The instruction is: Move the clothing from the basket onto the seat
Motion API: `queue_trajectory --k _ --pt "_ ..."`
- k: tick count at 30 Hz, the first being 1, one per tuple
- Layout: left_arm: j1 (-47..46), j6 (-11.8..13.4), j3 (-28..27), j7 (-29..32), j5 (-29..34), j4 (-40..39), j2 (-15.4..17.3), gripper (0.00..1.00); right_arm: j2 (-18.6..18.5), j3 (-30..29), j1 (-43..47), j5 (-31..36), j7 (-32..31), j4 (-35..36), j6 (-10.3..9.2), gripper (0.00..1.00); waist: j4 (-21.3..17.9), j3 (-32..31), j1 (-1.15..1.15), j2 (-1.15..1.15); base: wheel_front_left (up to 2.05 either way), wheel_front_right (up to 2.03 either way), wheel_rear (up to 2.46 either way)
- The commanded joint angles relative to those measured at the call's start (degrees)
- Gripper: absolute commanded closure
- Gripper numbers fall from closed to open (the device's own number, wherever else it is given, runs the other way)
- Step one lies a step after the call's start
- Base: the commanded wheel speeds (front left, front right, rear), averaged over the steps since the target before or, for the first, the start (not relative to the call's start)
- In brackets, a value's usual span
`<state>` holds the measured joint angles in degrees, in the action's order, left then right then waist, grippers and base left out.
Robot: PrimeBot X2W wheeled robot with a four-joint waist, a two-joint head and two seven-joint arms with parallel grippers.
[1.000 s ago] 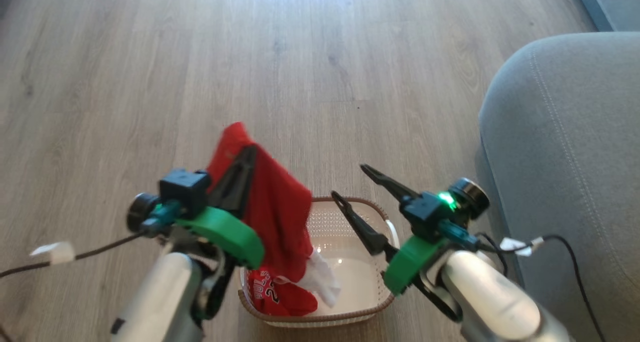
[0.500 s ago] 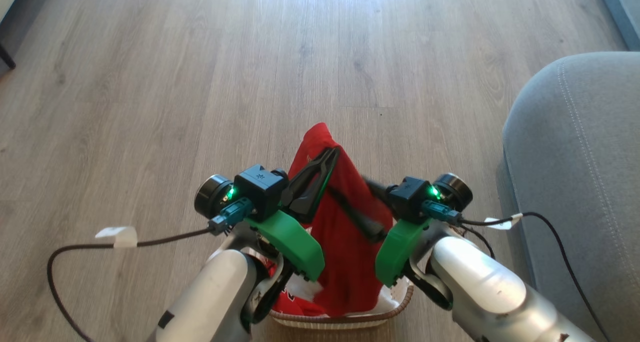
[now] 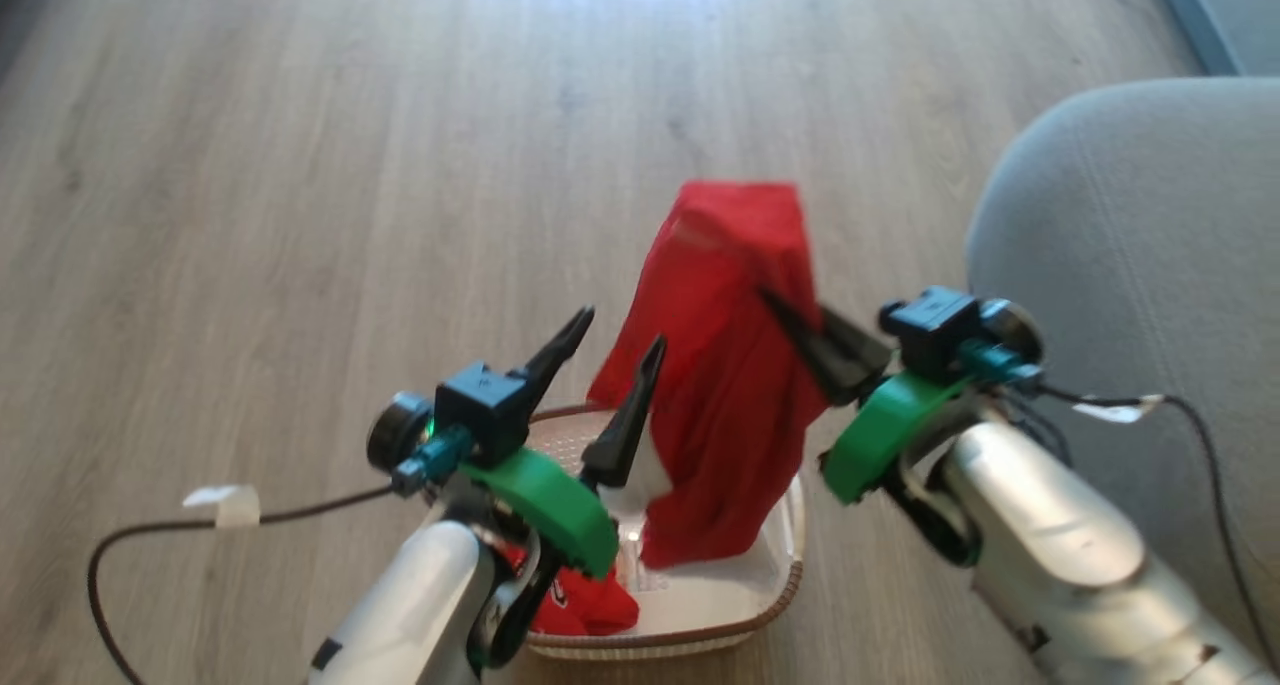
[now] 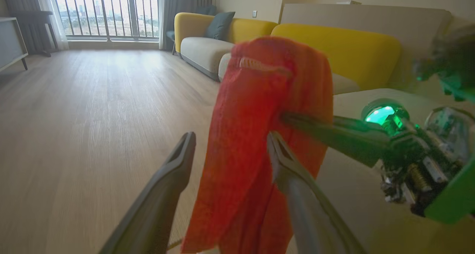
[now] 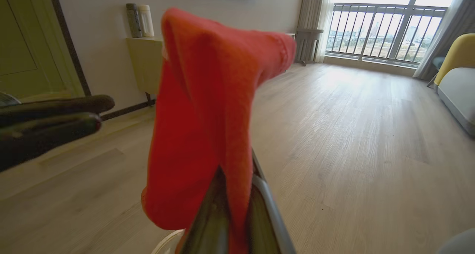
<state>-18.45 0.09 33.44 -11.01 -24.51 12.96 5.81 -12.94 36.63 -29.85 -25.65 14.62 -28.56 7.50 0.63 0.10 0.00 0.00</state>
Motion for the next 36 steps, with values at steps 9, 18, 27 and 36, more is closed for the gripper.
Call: queue_trajectory --k 9,18,27,36 --pt "-1.5 -0.8 -0.6 -3.6 0.5 4.4 -1.7 0.00 -4.3 -5.9 0.3 1.7 0.4 8.6 -0.01 1.00 -9.5 2.1 0.00 0.00 0.00 0.00 0.00" --pt "-1.2 -2.3 0.8 -4.0 1.1 5.4 -2.6 0.00 -7.0 -9.6 1.6 2.6 0.4 12.4 -0.01 1.00 -18.6 4.0 0.00 0.00 0.00 0.00 0.00" --pt "-0.6 -2.6 1.5 -4.0 1.4 5.0 -2.9 0.00 -8.3 -13.8 4.6 2.8 0.4 14.1 -0.01 1.00 -22.3 4.9 0.00 0.00 0.00 0.00 0.00" --pt "-1.7 -2.4 2.8 -4.0 1.3 5.0 -2.9 0.00 -7.9 -18.3 6.0 2.8 0.4 16.7 -0.01 1.00 -22.3 8.1 0.00 0.00 0.00 0.00 0.00"
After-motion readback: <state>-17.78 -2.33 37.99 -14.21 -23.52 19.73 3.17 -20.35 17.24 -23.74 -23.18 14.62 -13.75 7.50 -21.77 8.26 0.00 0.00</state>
